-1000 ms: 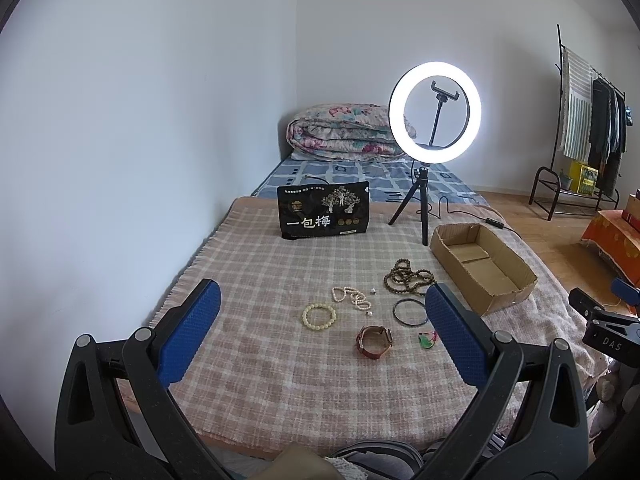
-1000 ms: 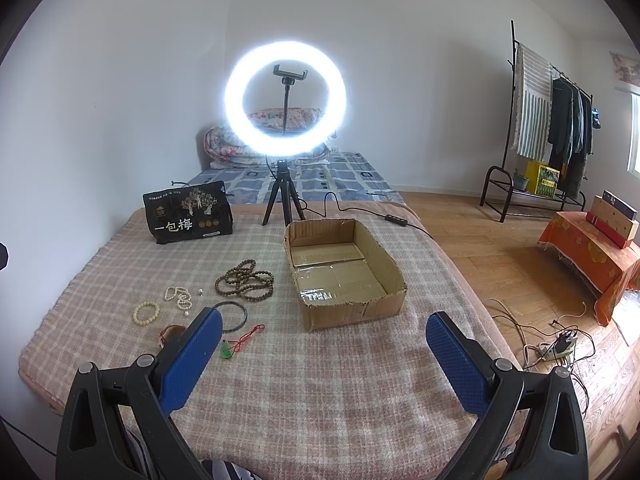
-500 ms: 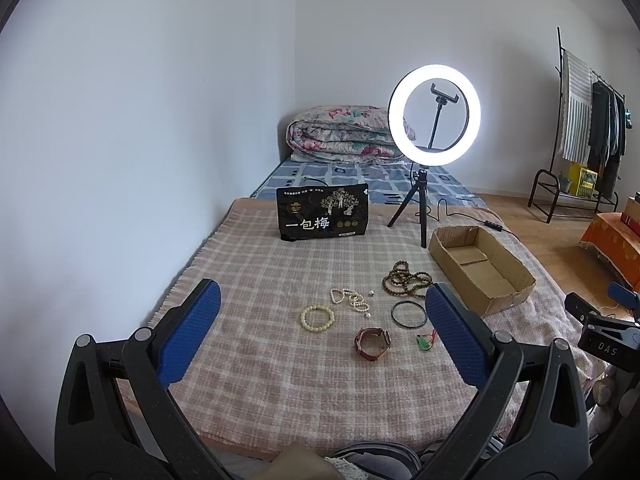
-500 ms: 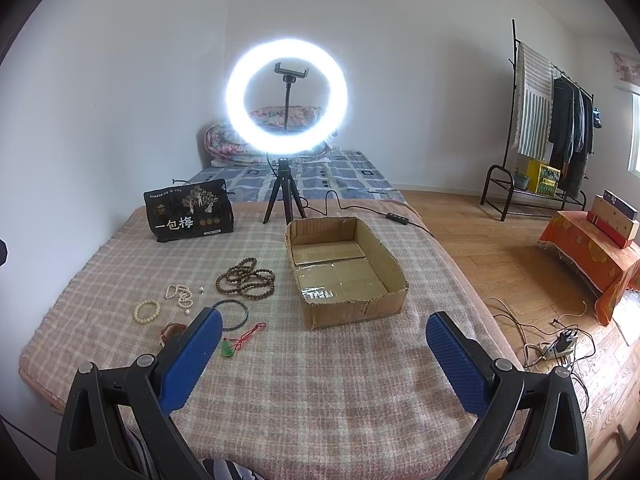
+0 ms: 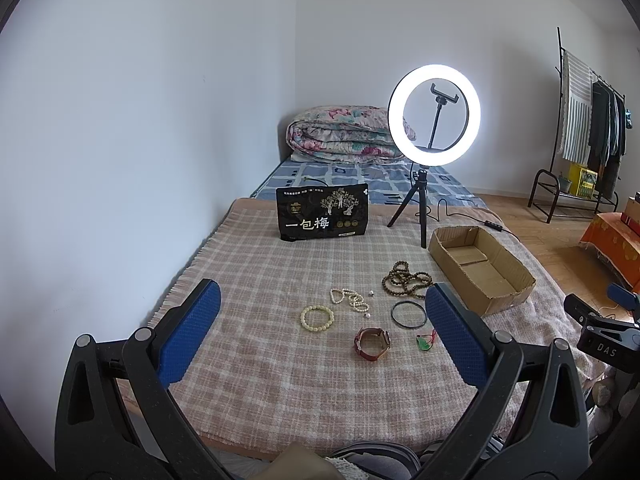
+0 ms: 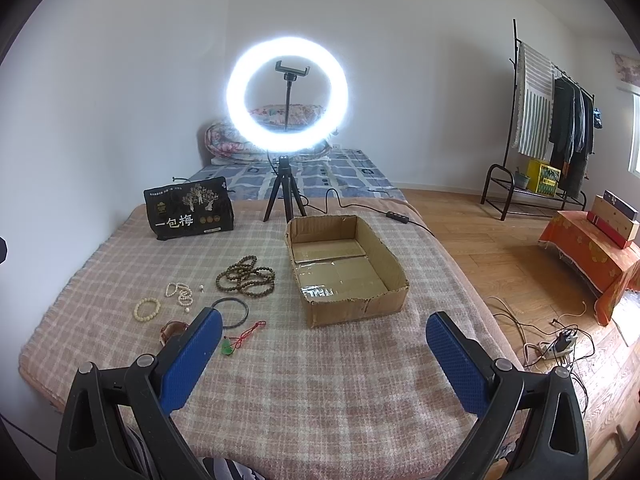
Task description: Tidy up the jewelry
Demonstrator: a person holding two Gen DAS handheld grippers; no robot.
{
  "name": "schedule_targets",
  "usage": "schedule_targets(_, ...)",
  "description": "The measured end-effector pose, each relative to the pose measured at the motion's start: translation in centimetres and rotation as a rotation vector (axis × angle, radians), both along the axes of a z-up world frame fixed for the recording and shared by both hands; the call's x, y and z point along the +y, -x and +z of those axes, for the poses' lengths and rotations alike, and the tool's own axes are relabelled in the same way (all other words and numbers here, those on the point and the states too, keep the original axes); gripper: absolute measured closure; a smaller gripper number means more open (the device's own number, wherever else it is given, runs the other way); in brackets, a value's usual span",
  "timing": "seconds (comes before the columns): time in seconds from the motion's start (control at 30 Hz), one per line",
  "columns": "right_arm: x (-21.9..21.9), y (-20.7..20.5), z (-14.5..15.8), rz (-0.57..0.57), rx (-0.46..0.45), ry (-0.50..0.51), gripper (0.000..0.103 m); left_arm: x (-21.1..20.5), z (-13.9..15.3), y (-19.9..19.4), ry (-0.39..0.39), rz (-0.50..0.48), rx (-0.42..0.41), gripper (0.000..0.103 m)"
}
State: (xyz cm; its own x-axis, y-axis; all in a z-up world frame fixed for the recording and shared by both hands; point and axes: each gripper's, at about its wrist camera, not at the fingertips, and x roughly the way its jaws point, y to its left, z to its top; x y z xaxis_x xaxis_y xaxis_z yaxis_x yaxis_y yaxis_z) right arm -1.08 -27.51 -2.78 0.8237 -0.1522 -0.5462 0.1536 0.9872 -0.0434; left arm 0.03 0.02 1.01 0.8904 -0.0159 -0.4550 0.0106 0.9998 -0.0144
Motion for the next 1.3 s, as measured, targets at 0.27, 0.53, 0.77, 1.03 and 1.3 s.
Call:
schedule_targets(0.27, 0.0, 0.0, -0.3, -0.001, 0.005, -0.001, 0.000, 0.0, -0.1, 0.0, 0.000, 0.000, -0.001, 0.000)
schedule_targets(0.53, 0.1, -0.1, -0.4, -0.002, 0.006, 0.000, 0.000, 0.0, -0.1, 0.1, 0.000, 0.001, 0.000, 0.000)
schedule_targets(0.77, 0.0, 0.0, -0.7, -0.004, 0.011, 0.000, 0.000, -0.4, -0.1, 0.1, 0.001, 0.003, 0.006, 0.000)
schedule_targets(1.03, -0.2, -0.8, -1.2, -0.008, 0.032, -0.004, 0.000, -0.7, -0.8, 0.0, -0.003, 0.006, 0.017, 0.000)
schedule_targets(1.3, -0.5, -2.0, -2.1, -0.004, 0.064, 0.005, 0.000, 0.6, -3.0, -2.2, -0.014, 0.028, 0.063, 0.000)
